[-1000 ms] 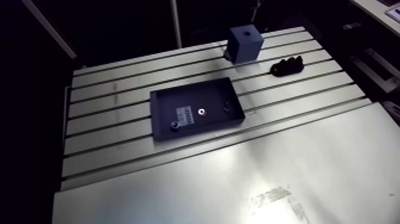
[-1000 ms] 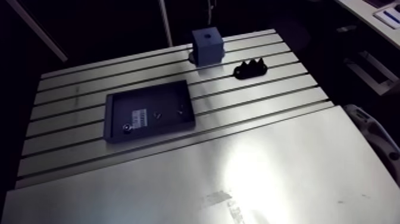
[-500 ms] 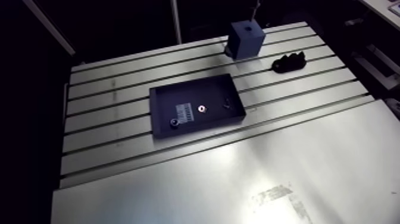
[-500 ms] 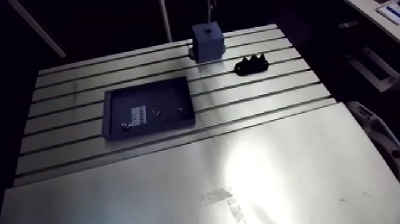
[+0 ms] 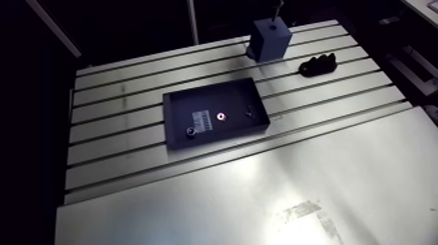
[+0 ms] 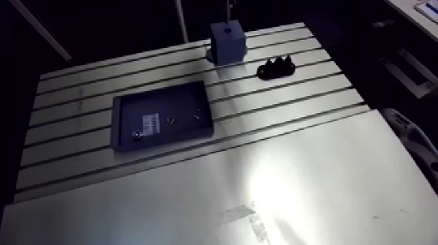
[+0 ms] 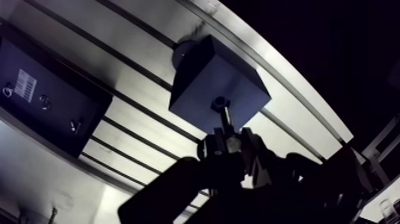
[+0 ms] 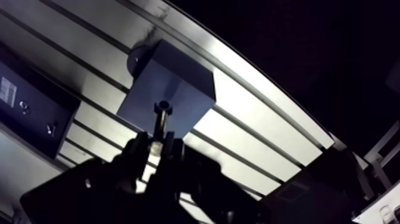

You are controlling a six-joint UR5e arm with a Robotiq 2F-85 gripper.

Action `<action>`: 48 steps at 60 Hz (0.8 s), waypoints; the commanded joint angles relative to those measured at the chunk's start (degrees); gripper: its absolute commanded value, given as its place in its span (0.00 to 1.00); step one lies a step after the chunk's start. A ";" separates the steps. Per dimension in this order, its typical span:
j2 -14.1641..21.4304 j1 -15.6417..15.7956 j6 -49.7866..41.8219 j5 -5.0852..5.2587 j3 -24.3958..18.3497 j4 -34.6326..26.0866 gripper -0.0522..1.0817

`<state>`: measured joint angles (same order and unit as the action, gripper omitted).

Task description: Pick up the M10 bolt and insert it into the hex recess until seated.

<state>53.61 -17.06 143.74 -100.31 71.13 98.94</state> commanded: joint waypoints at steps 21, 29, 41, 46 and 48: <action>-0.31 0.00 0.20 0.15 0.37 0.33 0.73; -0.31 0.00 0.20 0.16 0.37 0.33 0.73; -0.40 -0.08 0.20 0.16 0.44 0.33 0.73; -0.40 -0.09 0.27 0.07 0.45 0.33 0.73; -0.48 -0.09 0.21 0.15 0.53 0.41 0.73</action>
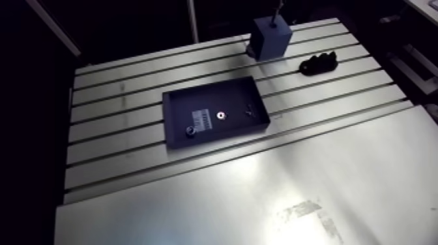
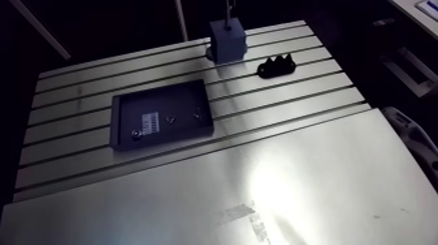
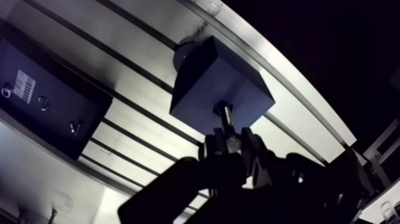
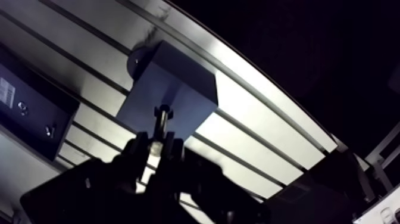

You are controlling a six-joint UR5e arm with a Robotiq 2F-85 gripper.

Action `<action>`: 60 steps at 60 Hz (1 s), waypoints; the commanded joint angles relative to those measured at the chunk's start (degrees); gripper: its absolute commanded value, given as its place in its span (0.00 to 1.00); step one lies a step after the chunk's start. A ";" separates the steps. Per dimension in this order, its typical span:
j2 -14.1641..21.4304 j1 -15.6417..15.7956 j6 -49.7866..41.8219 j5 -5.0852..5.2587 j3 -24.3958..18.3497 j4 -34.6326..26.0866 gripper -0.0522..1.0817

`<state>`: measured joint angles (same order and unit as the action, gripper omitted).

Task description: Pick up the M10 bolt and insert it into the hex recess until seated.

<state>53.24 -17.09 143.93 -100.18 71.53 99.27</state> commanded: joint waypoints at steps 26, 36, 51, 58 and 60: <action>-0.30 -0.06 0.09 -0.06 0.23 0.09 0.73; -0.39 -0.06 0.09 -0.06 0.23 0.09 0.73; -0.39 -0.06 0.09 -0.14 0.49 0.09 0.73; -0.39 -0.06 0.09 -0.24 0.75 0.09 0.73; -0.39 -0.06 0.09 -0.24 0.83 0.09 0.73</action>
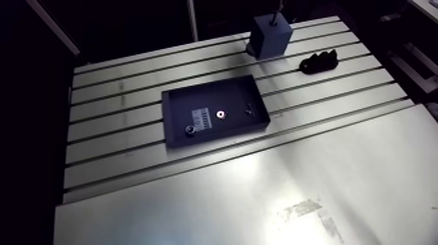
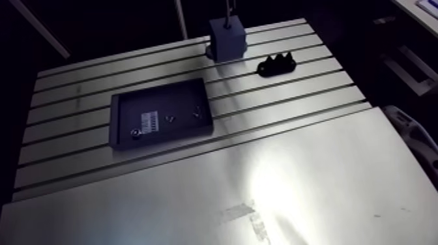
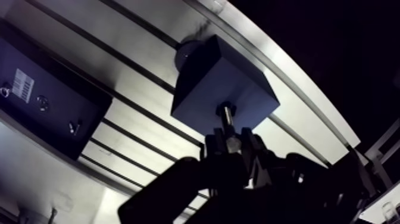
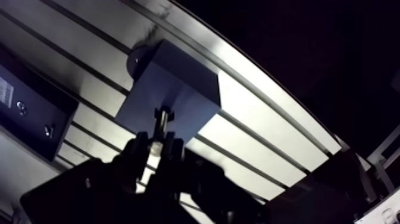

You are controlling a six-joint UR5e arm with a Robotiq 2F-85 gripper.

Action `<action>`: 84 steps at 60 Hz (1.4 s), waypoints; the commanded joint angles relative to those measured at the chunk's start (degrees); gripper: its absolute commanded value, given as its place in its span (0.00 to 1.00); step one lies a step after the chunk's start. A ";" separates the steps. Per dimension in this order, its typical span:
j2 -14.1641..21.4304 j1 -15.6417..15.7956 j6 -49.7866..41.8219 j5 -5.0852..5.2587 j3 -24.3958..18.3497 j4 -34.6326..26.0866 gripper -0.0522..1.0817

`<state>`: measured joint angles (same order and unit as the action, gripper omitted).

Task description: Pick up the M10 bolt and insert it into the hex recess until seated.

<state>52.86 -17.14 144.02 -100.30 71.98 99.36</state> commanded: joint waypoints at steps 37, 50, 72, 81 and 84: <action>-0.01 -0.09 0.09 -0.20 0.30 0.00 0.73; -0.09 0.00 0.09 -0.20 0.30 0.00 0.73; -0.44 0.00 0.09 -0.20 0.14 0.08 0.73; -0.45 0.00 0.09 -0.11 -0.05 0.00 0.73; -0.45 0.00 0.09 -0.11 -0.13 0.00 0.73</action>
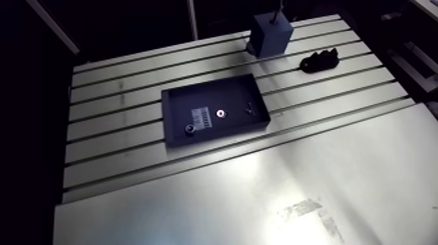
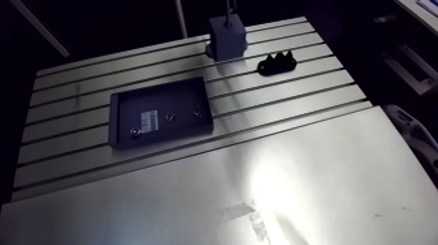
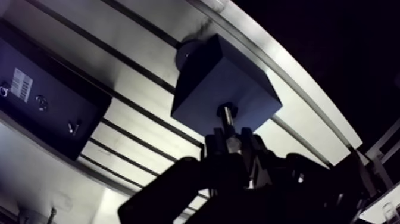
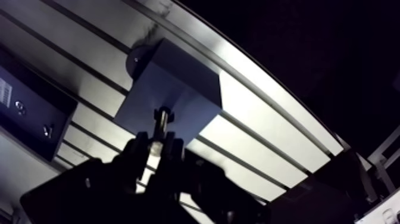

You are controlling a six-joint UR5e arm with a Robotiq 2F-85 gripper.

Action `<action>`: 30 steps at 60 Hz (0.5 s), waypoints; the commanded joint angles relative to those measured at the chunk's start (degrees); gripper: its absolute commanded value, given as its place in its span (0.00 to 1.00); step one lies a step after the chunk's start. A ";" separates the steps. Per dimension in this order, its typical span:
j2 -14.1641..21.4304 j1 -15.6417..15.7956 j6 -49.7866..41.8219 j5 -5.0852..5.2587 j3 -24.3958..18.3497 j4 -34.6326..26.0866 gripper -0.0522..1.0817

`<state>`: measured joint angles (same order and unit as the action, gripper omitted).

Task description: Pick up the M10 bolt and insert it into the hex recess until seated.

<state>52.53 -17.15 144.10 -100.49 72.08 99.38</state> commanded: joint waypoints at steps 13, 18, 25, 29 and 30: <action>-0.20 0.00 0.01 0.08 -0.59 -0.02 0.73; -0.20 0.00 0.01 0.08 -0.60 -0.02 0.73; -0.20 0.00 0.01 0.08 -0.59 -0.02 0.73; -0.20 0.00 0.01 0.08 -0.59 -0.10 0.73; -0.20 0.00 0.01 0.08 -0.51 -0.11 0.73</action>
<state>52.35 -17.14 144.11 -100.41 71.53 99.36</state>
